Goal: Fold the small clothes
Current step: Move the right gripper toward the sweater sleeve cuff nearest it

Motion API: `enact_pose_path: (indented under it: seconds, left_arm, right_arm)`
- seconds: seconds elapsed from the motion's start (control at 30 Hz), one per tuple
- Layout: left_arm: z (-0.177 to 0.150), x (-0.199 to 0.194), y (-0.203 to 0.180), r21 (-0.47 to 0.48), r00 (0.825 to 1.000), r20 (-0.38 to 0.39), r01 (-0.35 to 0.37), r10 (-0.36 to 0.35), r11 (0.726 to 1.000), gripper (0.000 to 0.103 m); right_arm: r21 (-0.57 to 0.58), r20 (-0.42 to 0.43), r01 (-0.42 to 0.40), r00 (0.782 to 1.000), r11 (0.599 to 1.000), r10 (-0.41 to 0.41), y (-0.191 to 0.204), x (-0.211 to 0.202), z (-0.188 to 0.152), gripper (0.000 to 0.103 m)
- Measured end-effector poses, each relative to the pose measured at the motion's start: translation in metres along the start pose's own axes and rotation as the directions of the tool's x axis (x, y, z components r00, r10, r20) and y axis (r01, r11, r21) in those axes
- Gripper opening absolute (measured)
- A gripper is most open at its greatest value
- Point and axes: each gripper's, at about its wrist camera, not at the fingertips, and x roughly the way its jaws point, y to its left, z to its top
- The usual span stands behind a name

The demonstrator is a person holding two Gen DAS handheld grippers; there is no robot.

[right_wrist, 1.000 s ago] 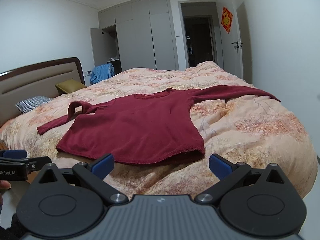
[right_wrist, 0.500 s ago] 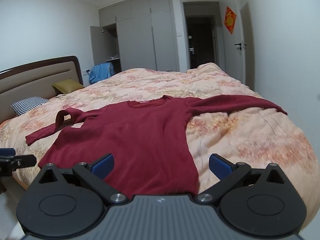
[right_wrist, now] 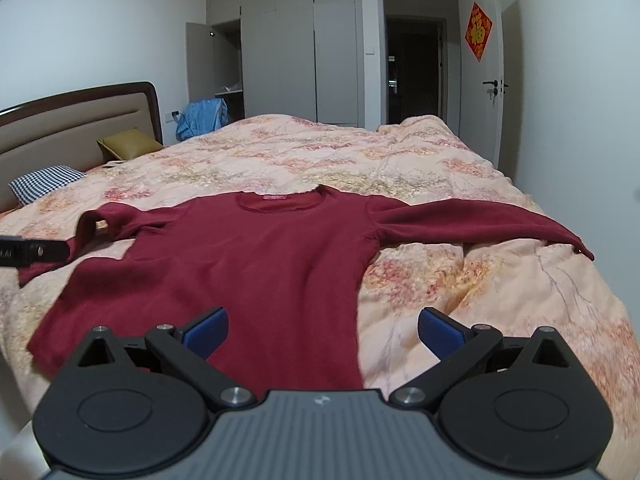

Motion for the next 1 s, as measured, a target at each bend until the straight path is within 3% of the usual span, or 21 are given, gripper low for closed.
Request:
enact_pose_path:
  seconds: [0.33,0.53,0.77,1.0]
  left_arm:
    - [0.039,0.086,-0.022,0.013,0.999,-0.044,-0.018,0.018,1.000,0.102]
    - [0.053,0.140,-0.040,-0.001,0.996,-0.086,0.008,-0.008,1.000,0.102]
    - [0.057,0.197,-0.068,-0.036,0.995,-0.095,0.034,-0.037,0.999,0.102]
    - [0.046,0.236,-0.088,-0.109,0.992,-0.087,0.079,-0.089,0.991,0.102]
  right_arm:
    - [0.037,-0.056,0.051,0.997,0.998,-0.049,-0.043,0.065,0.018,0.103]
    - [0.064,-0.079,0.079,0.994,0.995,-0.074,-0.067,0.101,0.028,0.103]
    - [0.084,-0.075,0.138,0.988,0.987,-0.132,-0.104,0.137,0.033,0.103]
    - [0.207,-0.030,0.222,0.975,0.953,-0.221,-0.171,0.151,0.032,0.103]
